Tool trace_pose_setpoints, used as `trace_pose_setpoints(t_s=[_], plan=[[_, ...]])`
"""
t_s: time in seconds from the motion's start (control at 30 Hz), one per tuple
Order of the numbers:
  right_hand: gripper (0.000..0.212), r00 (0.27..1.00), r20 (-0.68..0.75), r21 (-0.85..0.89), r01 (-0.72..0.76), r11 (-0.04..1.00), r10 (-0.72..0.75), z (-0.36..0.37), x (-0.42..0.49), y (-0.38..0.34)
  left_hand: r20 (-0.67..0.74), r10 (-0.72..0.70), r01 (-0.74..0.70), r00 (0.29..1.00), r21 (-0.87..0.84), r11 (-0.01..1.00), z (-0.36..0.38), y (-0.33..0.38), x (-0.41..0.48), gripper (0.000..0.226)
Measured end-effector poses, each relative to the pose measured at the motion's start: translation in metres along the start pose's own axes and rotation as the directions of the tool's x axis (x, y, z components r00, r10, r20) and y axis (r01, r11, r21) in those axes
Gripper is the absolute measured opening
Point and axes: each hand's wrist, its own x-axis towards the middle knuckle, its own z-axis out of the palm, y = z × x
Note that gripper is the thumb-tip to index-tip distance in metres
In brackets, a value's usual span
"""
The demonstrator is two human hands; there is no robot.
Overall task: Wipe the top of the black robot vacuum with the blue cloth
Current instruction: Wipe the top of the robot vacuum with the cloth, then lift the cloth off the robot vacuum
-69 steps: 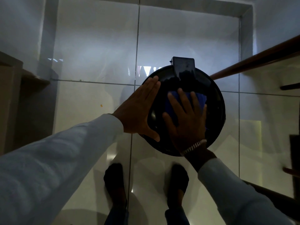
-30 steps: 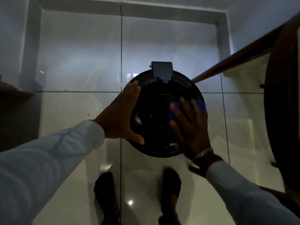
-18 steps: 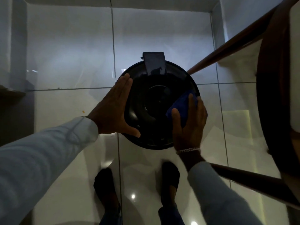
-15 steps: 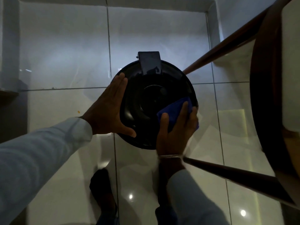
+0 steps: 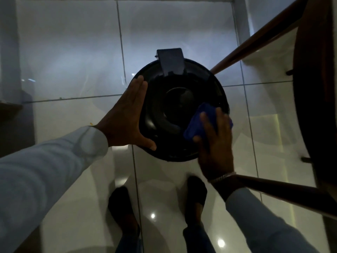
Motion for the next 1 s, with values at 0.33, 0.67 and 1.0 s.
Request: trace_pose_setpoints(t_s=[0.33, 0.67, 1.0], plan=[[0.047, 0.946, -0.175, 0.208, -0.237, 0.949, 0.274, -0.073, 0.068, -0.047, 0.155, -0.275, 0.313, 0.949, -0.349, 0.883, -0.038, 0.068, -0.003, 0.126], [0.069, 0.986, -0.120, 0.613, -0.021, 0.790, 0.120, -0.271, 0.047, -0.123, 0.071, -0.351, 0.128, 0.934, -0.982, 0.142, -0.166, 0.282, 0.023, 0.015], [0.059, 0.784, 0.032, 0.726, -0.445, 0.524, 0.620, -0.337, 0.086, 0.007, -0.023, -0.488, 0.276, 0.872, -0.801, 0.532, -0.128, 0.401, 0.104, 0.025]])
